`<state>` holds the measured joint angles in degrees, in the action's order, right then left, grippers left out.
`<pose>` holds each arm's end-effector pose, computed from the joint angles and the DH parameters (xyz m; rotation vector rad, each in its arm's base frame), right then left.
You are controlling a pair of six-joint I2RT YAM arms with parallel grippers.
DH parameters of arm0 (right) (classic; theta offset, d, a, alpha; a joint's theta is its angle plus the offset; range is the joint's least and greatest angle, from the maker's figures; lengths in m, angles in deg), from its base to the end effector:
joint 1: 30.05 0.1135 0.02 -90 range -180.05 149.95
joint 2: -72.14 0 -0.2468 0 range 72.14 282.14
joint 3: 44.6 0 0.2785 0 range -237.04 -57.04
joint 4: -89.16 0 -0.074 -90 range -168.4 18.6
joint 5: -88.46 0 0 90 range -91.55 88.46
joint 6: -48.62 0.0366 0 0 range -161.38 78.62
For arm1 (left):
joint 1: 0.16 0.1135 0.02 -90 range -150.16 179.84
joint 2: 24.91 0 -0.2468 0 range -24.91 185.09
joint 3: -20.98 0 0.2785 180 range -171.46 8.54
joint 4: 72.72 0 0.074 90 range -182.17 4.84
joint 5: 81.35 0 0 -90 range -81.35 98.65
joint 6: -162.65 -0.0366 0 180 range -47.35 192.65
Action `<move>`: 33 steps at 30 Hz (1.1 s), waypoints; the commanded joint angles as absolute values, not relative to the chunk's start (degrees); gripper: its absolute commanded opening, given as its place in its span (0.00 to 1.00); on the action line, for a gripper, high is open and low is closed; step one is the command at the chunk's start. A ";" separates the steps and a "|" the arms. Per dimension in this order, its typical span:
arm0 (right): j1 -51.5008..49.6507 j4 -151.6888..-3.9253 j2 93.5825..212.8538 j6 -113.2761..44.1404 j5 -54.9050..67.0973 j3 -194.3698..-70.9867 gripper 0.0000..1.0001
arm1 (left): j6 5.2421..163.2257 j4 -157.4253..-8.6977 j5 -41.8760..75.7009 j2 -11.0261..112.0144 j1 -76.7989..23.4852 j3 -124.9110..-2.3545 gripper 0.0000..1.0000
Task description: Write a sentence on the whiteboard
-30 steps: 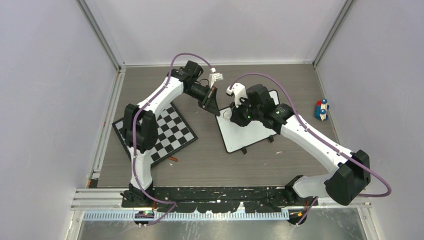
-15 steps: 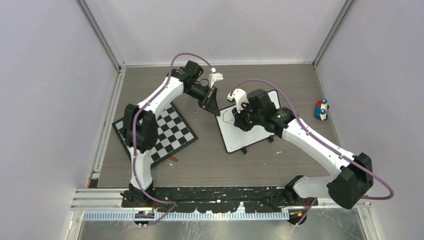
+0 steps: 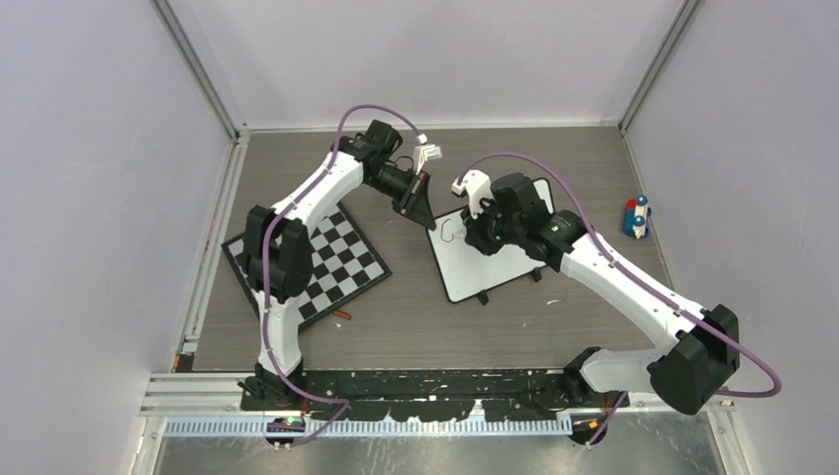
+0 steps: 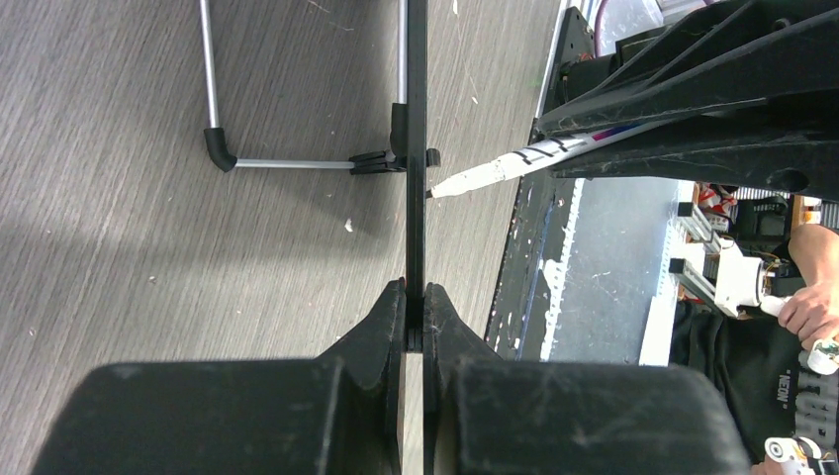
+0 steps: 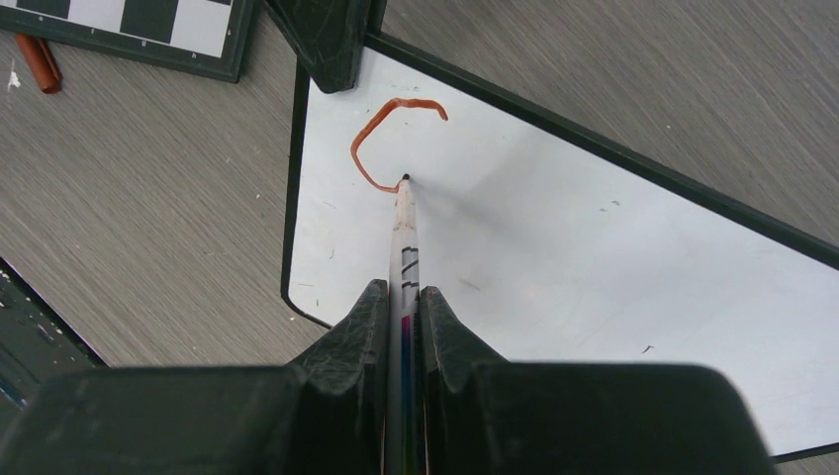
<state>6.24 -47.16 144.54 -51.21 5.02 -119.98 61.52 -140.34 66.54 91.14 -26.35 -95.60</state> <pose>0.2451 0.1852 0.2913 -0.9576 2.0948 0.3703 0.3841 -0.2234 0.2517 1.0740 2.2976 -1.4488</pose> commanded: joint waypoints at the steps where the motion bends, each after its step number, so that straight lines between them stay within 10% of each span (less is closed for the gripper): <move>1: 6.29 -49.54 144.60 -50.57 5.00 -123.17 0.00 | 60.61 -142.91 66.39 91.57 -27.14 -96.67 0.00; 33: 6.90 -50.19 145.09 -50.45 -1.37 -123.35 0.00 | 60.61 -142.84 66.14 91.30 -27.10 -96.39 0.00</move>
<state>7.44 -47.11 146.42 -50.46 2.86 -121.53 61.43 -140.28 65.60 91.14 -26.24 -95.60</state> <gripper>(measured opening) 0.176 0.040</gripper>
